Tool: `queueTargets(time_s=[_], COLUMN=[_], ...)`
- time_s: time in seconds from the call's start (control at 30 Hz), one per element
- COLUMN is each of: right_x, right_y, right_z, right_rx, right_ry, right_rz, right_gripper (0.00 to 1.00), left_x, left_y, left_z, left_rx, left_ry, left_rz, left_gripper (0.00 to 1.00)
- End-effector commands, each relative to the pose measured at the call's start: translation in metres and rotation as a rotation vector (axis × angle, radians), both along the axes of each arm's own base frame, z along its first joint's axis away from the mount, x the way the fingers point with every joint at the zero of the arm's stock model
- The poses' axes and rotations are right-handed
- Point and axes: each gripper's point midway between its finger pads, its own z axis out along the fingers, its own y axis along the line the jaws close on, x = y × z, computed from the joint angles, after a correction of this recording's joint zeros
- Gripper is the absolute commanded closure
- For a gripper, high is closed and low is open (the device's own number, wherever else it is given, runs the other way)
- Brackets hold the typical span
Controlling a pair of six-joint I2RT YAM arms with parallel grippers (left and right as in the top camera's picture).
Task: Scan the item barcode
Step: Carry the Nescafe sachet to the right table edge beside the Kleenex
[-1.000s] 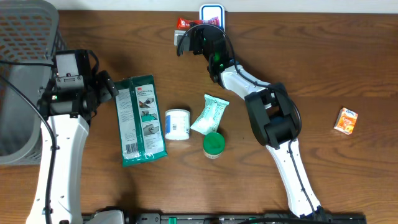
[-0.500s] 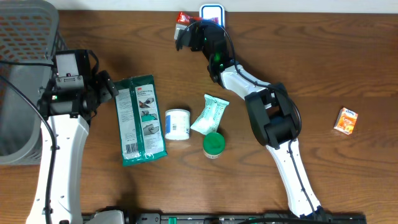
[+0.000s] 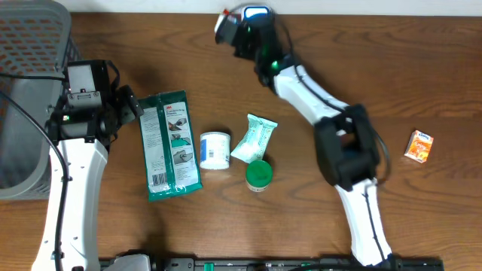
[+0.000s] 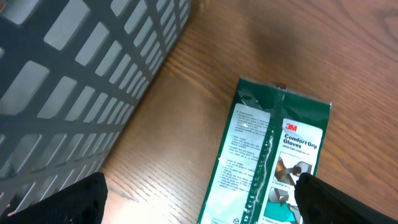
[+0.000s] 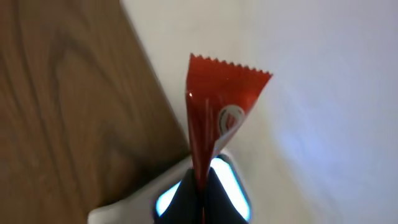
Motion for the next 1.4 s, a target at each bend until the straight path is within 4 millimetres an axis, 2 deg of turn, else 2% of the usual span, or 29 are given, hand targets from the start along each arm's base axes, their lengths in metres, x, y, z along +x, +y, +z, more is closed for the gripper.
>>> queueTargets(time_s=[0.0, 0.07, 0.1, 0.17, 0.3, 0.43, 0.53, 0.7, 0.83, 1.03, 1.17, 1.37], right_x=[-0.024, -0.045, -0.061, -0.081, -0.124, -0.166, -0.190, -0.232, -0.261, -0.283, -0.284, -0.287], right_y=[-0.010, -0.018, -0.024, -0.033, -0.062, -0.102, -0.143, -0.235, -0.292, -0.345, -0.379, -0.425], right_z=[0.108, 0.124, 0.133, 0.143, 0.159, 0.165, 0.154, 0.110, 0.072, -0.001, -0.054, -0.110], right_rx=[0.223, 0.283, 0.324, 0.361, 0.414, 0.427, 0.419, 0.286, 0.206, 0.238, 0.305, 0.411], right_ry=[-0.002, 0.087, 0.161, 0.240, 0.389, 0.518, 0.605, 0.746, 0.816, 0.891, 0.860, 0.752], right_rz=[-0.059, -0.070, -0.078, -0.092, -0.180, -0.295, -0.475, -0.906, -1.190, -1.460, -1.555, -1.619], right_gripper=[0.99, 0.99, 0.99, 0.99, 0.99, 0.99, 0.99, 0.99, 0.99, 0.99, 0.99, 0.99], left_x=[0.003, 0.003, 0.003, 0.003, 0.003, 0.003, 0.003, 0.003, 0.003, 0.003, 0.003, 0.003], left_y=[0.004, 0.004, 0.004, 0.004, 0.004, 0.004, 0.004, 0.004, 0.004, 0.004, 0.004, 0.004], left_z=[0.009, 0.009, 0.009, 0.009, 0.009, 0.009, 0.009, 0.009, 0.009, 0.009, 0.009, 0.009], left_rx=[0.011, 0.011, 0.011, 0.011, 0.011, 0.011, 0.011, 0.011, 0.011, 0.011, 0.011, 0.011], left_ry=[-0.023, -0.023, -0.023, -0.023, -0.023, -0.022, -0.022, -0.022, -0.022, -0.022, -0.022, -0.022], left_rz=[0.012, 0.012, 0.012, 0.012, 0.012, 0.012, 0.012, 0.012, 0.012, 0.012, 0.012, 0.012], left_gripper=[0.04, 0.04, 0.04, 0.04, 0.04, 0.04, 0.04, 0.04, 0.04, 0.04, 0.04, 0.04])
